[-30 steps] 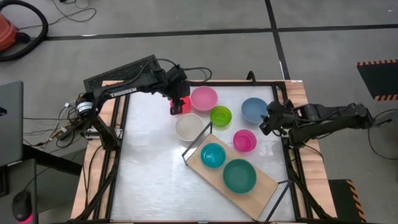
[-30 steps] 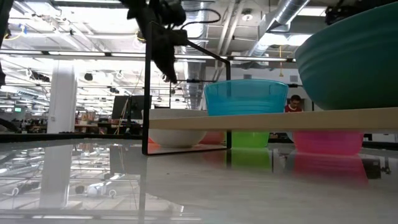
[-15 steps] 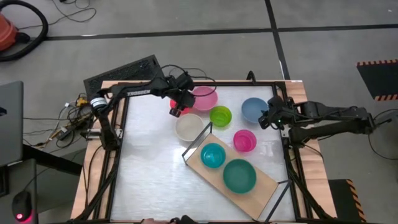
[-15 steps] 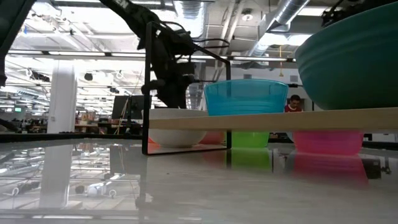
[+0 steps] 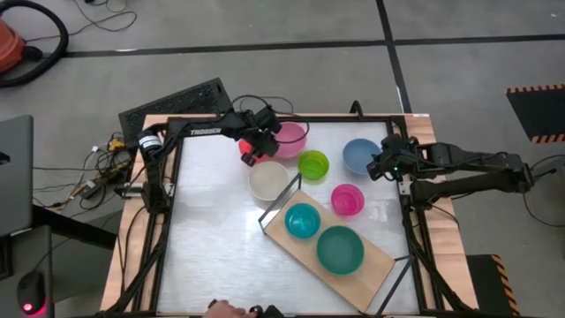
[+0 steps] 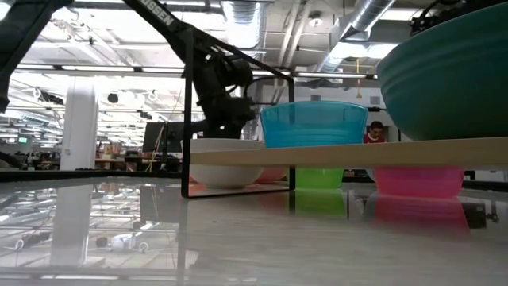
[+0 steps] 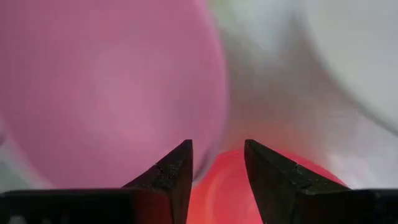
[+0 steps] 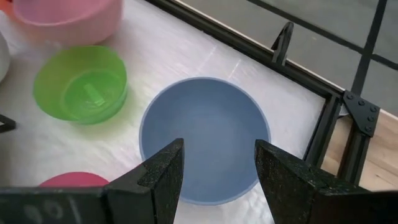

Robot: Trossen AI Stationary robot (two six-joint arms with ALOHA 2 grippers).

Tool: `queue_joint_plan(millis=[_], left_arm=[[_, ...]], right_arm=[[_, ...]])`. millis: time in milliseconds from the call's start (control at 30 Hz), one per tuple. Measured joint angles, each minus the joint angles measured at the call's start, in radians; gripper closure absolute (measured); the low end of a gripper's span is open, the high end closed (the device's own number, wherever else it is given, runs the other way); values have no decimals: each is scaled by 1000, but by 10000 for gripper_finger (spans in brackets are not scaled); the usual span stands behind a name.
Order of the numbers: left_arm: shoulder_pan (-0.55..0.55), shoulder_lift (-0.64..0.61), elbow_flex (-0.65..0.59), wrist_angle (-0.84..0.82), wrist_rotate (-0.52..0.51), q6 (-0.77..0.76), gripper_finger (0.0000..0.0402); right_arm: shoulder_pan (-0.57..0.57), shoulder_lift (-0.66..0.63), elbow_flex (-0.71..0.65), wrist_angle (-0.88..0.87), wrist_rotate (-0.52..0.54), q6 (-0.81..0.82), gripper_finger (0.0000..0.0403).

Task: Place and stack bowls onto a shelf
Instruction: Stack the large pink bowl on the large green bowl on the shelf

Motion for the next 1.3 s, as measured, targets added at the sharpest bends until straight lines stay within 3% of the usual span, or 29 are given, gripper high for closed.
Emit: queue_joint_plan(millis=[100,300,567,867,1067,1300], left_arm=[[-6,19,0,-1,-30,19,296],[-5,25,0,2,-46,17,392],[-6,3,64,-50,-90,-91,401],[-64,-89,310,-239,-223,-254,401],[-204,-169,492,-272,-188,-393,401],[-448,-200,589,-269,-13,-471,402]], right_arm=[[-1,0,0,-3,1,5,182],[-6,0,0,-3,2,7,182],[-6,0,0,-2,4,7,182],[-5,0,0,-3,5,7,182],[-5,0,0,-3,5,6,182],[-5,0,0,-3,5,6,182]])
